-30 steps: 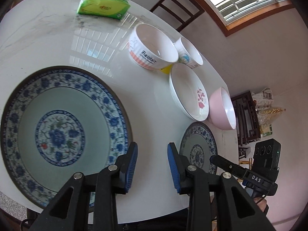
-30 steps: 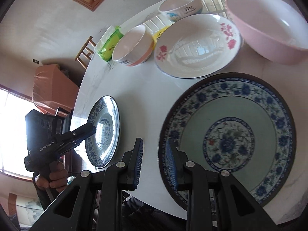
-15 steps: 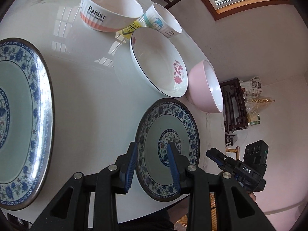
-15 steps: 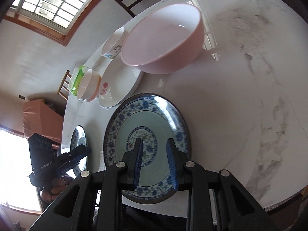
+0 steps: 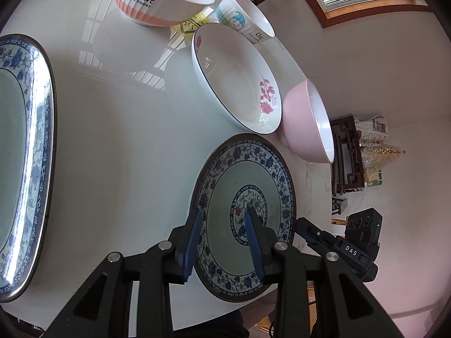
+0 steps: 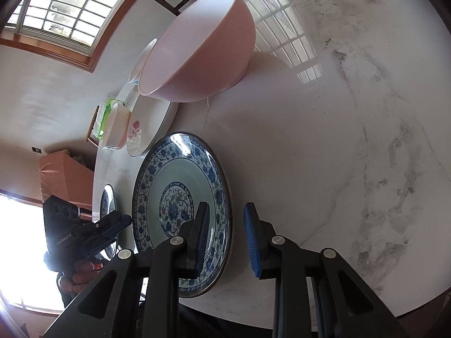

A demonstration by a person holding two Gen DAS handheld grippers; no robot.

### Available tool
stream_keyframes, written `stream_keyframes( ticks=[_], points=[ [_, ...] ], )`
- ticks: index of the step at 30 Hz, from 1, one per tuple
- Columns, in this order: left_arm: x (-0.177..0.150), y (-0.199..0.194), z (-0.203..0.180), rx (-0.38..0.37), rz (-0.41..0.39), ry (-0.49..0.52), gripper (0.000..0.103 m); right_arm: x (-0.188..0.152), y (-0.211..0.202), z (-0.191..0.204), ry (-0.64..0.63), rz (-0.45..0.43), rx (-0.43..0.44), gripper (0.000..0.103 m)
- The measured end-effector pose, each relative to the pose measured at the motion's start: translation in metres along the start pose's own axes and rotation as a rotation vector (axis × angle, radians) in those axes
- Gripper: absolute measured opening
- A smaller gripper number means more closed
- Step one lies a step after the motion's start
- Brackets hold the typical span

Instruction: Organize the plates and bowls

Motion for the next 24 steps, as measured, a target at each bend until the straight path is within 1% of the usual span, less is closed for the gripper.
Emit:
stream_keyframes(
  ticks=[3, 9, 14, 21, 24],
  points=[
    [-0.001, 0.003, -0.001, 0.001, 0.004, 0.005, 0.032, -0.002, 0.004, -0.002, 0.010, 0.004, 0.016, 0.025],
    [0.003, -0.006, -0.002, -0.022, -0.011, 0.015, 0.032, -0.007, 0.010, -0.006, 0.021, 0.016, 0.033, 0.025],
    [0.006, -0.008, 0.009, 0.006, -0.018, -0.002, 0.032, -0.007, 0.012, -0.007, 0.021, 0.021, 0.045, 0.023],
    [0.002, -0.004, 0.015, 0.023, 0.005, -0.007, 0.032, -0.009, 0.016, -0.003, 0.016, 0.028, 0.048, 0.020],
    [0.000, -0.001, 0.017, 0.038, 0.017, 0.005, 0.032, -0.008, 0.015, -0.002, 0.013, 0.028, 0.048, 0.019]
  ],
)
Point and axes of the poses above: each gripper's, at about its wrist camera, not at the fingertips, and y roughly the way its jaws point, z to its left, x to its top, the point moved 9 cm from there along y, roughly the way its jaws point, and after that the axes turned 14 degrees about -z, right-handed, at the moved point
